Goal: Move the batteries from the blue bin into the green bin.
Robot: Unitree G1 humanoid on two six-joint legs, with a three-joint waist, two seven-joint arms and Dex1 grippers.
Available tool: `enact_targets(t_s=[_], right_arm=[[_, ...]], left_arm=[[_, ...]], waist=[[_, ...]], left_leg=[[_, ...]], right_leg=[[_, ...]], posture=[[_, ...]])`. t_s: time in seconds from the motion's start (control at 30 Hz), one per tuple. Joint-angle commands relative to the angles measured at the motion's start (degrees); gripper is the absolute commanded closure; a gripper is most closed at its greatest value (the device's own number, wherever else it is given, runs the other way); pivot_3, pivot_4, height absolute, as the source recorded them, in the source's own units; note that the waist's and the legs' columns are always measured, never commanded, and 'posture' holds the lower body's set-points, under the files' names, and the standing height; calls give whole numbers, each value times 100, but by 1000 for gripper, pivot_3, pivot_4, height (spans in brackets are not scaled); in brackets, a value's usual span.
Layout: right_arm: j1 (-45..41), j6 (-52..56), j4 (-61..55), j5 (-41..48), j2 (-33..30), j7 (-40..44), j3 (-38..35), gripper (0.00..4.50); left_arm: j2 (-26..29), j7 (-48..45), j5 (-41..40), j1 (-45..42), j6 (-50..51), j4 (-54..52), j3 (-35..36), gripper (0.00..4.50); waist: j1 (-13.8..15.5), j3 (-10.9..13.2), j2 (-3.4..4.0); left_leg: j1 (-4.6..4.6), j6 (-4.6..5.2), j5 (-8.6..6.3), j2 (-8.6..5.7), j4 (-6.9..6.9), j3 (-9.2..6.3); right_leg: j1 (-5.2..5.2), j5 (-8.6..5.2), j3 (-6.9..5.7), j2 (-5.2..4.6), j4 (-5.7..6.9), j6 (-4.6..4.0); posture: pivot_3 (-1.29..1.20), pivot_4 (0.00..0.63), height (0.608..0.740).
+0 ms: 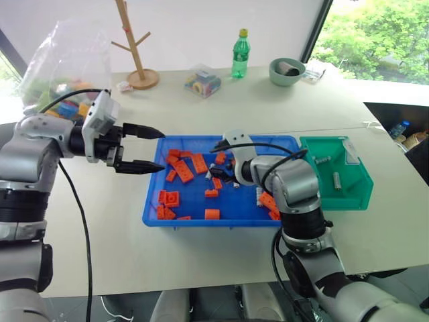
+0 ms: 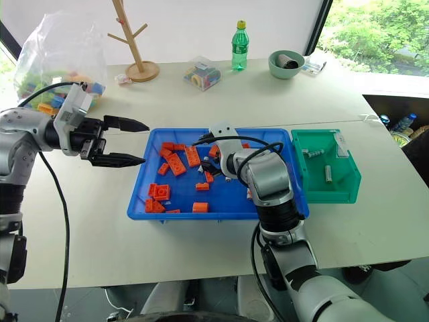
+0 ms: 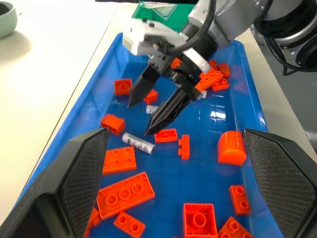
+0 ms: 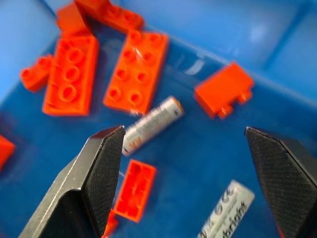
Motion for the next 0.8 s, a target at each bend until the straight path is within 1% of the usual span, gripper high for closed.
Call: enact_targets(t_s=[0.03, 0.13, 0.2, 0.6, 0.7, 0.77, 0.8], right_arm=[[-132, -89, 91, 220, 285, -189, -138, 548], [-235, -269, 382, 275, 497, -378, -245, 548], [-255, -390, 518, 308, 515, -459, -257, 548], [52, -1192, 1182, 374, 138, -582, 146, 548], [109, -1448, 1244, 375, 80, -531, 306, 1324], [145, -1463, 1237, 376, 20, -489, 470, 2245], [161, -1445, 1226, 380, -3, -479, 531, 2850]], left_arm=[[13, 19, 5, -52, -50, -79, 66, 0], [0, 47, -1, -5, -40, -152, 90, 0], [10, 62, -2, 7, -42, -160, 108, 0], [61, 180, -71, 51, 14, -241, 221, 0], [44, 201, -79, 12, 23, -243, 212, 0], [34, 203, -79, -27, 15, -207, 202, 0], [31, 203, -79, -38, 8, -195, 199, 0]], waist=[[-2, 0, 0], [15, 0, 0], [23, 0, 0], [23, -1, -1], [21, -1, -1], [22, -1, -1], [21, -1, -1]], left_leg=[[0, 0, 0, 0, 0, 1], [0, 0, 0, -1, 0, 2], [0, 0, 0, -1, 0, 2], [2, 0, 0, -3, 1, 2], [6, 0, 0, -3, 1, 2], [6, 0, 0, -3, 1, 2], [6, 0, 0, -2, 1, 2]], right_leg=[[0, 0, 0, 0, 0, 0], [2, 0, 0, 0, -1, 0], [2, 0, 0, 0, -1, 0], [6, 0, -1, -2, -2, 0], [10, 0, -1, -1, -2, 0], [10, 0, -1, 0, -2, 0], [10, 0, -1, -1, -2, 0]], posture=[[0, 150, 727], [0, 150, 727], [0, 150, 727], [0, 150, 727], [0, 150, 727], [0, 150, 727], [0, 150, 727]])
